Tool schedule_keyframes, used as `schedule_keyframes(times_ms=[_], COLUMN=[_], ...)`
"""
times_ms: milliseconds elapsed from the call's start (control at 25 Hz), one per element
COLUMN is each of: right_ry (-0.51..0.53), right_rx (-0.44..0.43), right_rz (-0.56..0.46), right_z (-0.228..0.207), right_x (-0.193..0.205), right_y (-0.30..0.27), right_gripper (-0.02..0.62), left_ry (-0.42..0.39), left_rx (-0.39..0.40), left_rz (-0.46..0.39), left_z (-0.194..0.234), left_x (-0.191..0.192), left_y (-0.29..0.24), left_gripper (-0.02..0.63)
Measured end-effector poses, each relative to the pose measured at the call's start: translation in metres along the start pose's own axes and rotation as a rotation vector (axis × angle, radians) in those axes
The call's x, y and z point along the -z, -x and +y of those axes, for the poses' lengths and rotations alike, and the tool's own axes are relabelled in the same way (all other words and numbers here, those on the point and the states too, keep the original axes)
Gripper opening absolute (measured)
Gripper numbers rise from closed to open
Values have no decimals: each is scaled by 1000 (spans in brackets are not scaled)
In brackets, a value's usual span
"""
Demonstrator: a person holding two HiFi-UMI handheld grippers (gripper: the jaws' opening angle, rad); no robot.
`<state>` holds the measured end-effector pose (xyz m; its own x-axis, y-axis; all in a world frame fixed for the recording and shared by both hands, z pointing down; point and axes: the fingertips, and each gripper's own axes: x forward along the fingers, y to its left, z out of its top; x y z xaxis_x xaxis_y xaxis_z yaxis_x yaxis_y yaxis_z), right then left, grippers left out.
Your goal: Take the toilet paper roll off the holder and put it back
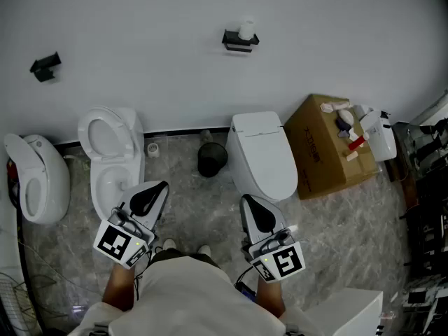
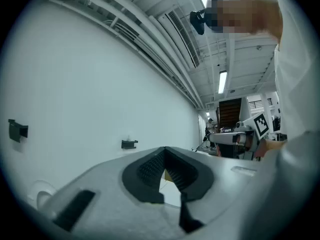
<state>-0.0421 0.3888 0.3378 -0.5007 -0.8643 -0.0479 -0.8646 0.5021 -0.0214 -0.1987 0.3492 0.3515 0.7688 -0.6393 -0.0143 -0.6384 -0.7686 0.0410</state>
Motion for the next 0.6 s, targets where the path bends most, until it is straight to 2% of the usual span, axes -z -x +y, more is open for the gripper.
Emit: schedule_keyframes(times_ms=[320, 600], right_ry=[-1, -10], right_rx=[48, 53], right_rz=[0, -10], right_z=[-10, -11], right_x=[1, 1], right_y=[5, 9], right_gripper=[6, 6], left_ry=[-8, 3], left_rx=[17, 61], left_rz=[10, -15], left_z=[-3, -11], left_x=[4, 1], left_y=[-4, -9], left_gripper=[5, 5])
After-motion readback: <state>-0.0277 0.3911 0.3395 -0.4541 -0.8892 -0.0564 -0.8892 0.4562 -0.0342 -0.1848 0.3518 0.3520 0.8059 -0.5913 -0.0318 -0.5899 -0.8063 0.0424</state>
